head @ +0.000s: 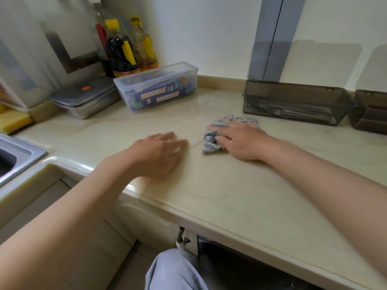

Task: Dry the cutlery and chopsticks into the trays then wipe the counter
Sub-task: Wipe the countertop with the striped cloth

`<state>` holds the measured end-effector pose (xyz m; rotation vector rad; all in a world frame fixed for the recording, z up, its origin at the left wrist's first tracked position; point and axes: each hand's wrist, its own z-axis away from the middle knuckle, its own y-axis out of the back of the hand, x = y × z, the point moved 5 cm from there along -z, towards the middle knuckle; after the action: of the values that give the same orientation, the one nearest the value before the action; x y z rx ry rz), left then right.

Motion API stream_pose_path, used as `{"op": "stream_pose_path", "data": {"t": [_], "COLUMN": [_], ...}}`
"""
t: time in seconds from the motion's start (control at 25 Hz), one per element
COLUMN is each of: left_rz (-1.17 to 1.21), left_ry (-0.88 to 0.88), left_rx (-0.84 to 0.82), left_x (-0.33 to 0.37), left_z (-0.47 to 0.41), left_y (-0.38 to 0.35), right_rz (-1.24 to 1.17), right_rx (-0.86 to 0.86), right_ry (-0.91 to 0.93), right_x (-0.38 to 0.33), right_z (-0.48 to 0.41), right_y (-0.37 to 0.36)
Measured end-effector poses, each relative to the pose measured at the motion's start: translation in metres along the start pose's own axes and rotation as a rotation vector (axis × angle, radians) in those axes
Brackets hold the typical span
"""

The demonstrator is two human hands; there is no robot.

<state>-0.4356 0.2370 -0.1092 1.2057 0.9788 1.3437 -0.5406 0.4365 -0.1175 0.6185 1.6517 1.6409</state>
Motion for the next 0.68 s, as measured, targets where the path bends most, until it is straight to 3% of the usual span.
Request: {"op": "stream_pose_path", "data": {"t": [0.16, 0.44, 0.52, 0.68], "left_rz": [0.002, 0.014, 0.016, 0.045], "left_ry": [0.037, 0.027, 0.037, 0.040], "left_rx": [0.003, -0.022, -0.023, -0.036], "left_x": [-0.002, -0.005, -0.003, 0.004], "left_z": [0.004, 0.001, 0.003, 0.005], "left_y": [-0.004, -0.008, -0.009, -0.003], "right_rz": [0.023, 0.031, 0.005, 0.019], "right_rx": [-0.035, -0.095, -0.022, 0.010], "right_ry": [-0.045, 0.323, 0.250, -0.121], "right_x": [-0.011, -0.090, -0.060, 0.044], "right_z": [-0.004, 0.116, 0.092, 0.041], "right_y": [-0.008, -0.021, -0.014, 0.005]}}
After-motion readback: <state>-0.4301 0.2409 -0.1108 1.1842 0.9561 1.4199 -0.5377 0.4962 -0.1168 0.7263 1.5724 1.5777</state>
